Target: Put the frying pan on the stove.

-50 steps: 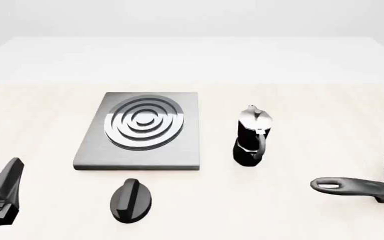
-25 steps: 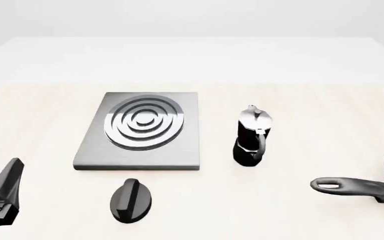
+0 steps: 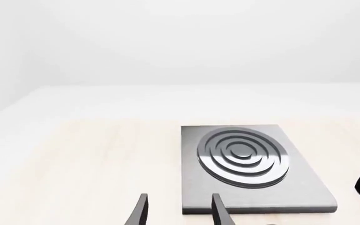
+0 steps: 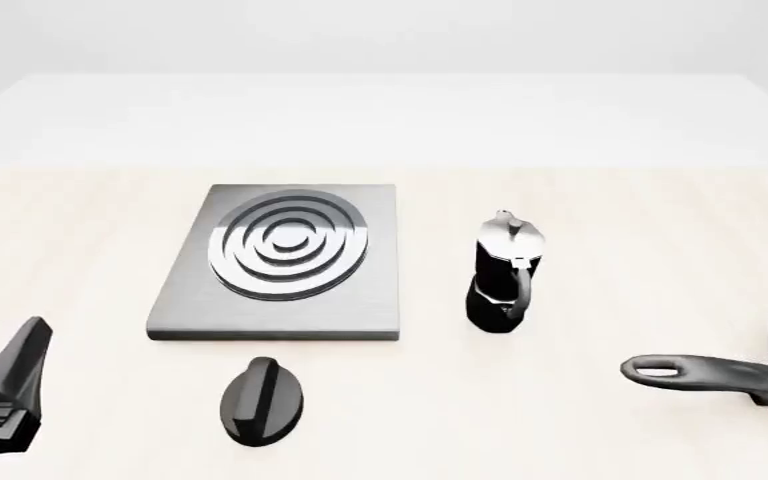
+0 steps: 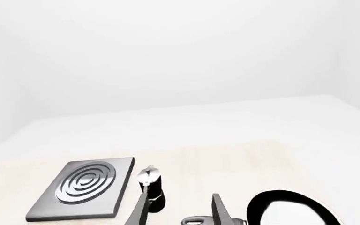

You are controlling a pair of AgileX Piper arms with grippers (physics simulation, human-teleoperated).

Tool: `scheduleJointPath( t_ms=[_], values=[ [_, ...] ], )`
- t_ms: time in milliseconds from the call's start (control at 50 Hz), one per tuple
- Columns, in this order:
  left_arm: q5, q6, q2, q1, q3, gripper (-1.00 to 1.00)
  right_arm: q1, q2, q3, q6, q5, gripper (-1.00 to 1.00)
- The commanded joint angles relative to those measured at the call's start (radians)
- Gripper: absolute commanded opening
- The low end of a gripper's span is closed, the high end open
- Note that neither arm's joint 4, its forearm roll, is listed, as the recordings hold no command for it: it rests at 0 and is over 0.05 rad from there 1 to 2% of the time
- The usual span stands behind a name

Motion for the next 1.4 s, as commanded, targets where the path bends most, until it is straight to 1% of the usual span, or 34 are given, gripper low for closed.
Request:
scheduleJointPath(
  t_ms=[20, 100, 220, 340, 380, 420, 460, 620, 640, 660, 720, 760, 900, 940, 960, 1180, 1340, 1400],
  values=[
    [-0.042, 0.004, 0.040, -0.017, 0.003, 1.00, 0.005, 0.000, -0.020, -0.006, 0.019, 1.00],
    [-0.092, 0.016, 0.089, -0.034, -0.004, 1.00, 0.018, 0.000, -0.030, -0.004, 0.020, 1.00],
    [-0.128, 0.024, 0.163, -0.063, -0.042, 1.00, 0.023, 0.000, -0.037, -0.007, 0.021, 1.00],
    [-0.136, 0.017, 0.217, -0.083, -0.088, 1.00, 0.027, 0.000, -0.042, -0.011, 0.021, 1.00],
    [-0.171, 0.022, 0.285, -0.098, -0.112, 1.00, 0.027, 0.000, -0.043, -0.006, 0.021, 1.00],
    [-0.197, 0.036, 0.325, -0.108, -0.126, 1.00, 0.027, 0.000, -0.042, 0.000, 0.021, 1.00],
    [-0.201, 0.038, 0.335, -0.109, -0.131, 1.00, 0.027, 0.000, -0.043, -0.001, 0.021, 1.00],
    [-0.258, 0.056, 0.479, -0.187, -0.215, 1.00, 0.027, 0.000, -0.042, 0.008, 0.021, 1.00],
    [-0.258, 0.056, 0.479, -0.187, -0.215, 1.00, 0.027, 0.000, -0.042, 0.008, 0.021, 1.00],
    [-0.262, 0.063, 0.507, -0.210, -0.243, 1.00, 0.027, 0.000, -0.042, 0.009, 0.021, 1.00],
    [-0.264, 0.068, 0.550, -0.241, -0.289, 1.00, 0.026, 0.000, -0.042, 0.011, 0.021, 1.00],
    [-0.267, 0.069, 0.560, -0.244, -0.298, 1.00, 0.026, 0.000, -0.042, 0.011, 0.021, 1.00],
    [-0.297, 0.081, 0.680, -0.322, -0.386, 1.00, 0.025, 0.000, -0.041, 0.017, 0.021, 1.00],
    [-0.297, 0.082, 0.691, -0.326, -0.395, 1.00, 0.025, 0.000, -0.040, 0.018, 0.021, 1.00],
    [-0.310, 0.099, 0.725, -0.346, -0.415, 1.00, 0.025, 0.000, -0.040, 0.019, 0.021, 1.00],
    [-0.340, 0.118, 0.847, -0.417, -0.497, 1.00, 0.021, 0.000, -0.037, 0.023, 0.020, 1.00],
    [-0.336, 0.143, 0.910, -0.462, -0.575, 1.00, 0.022, 0.000, -0.035, 0.023, 0.020, 1.00],
    [-0.335, 0.158, 0.933, -0.494, -0.604, 1.00, 0.023, 0.000, -0.035, 0.022, 0.020, 1.00]
  ],
)
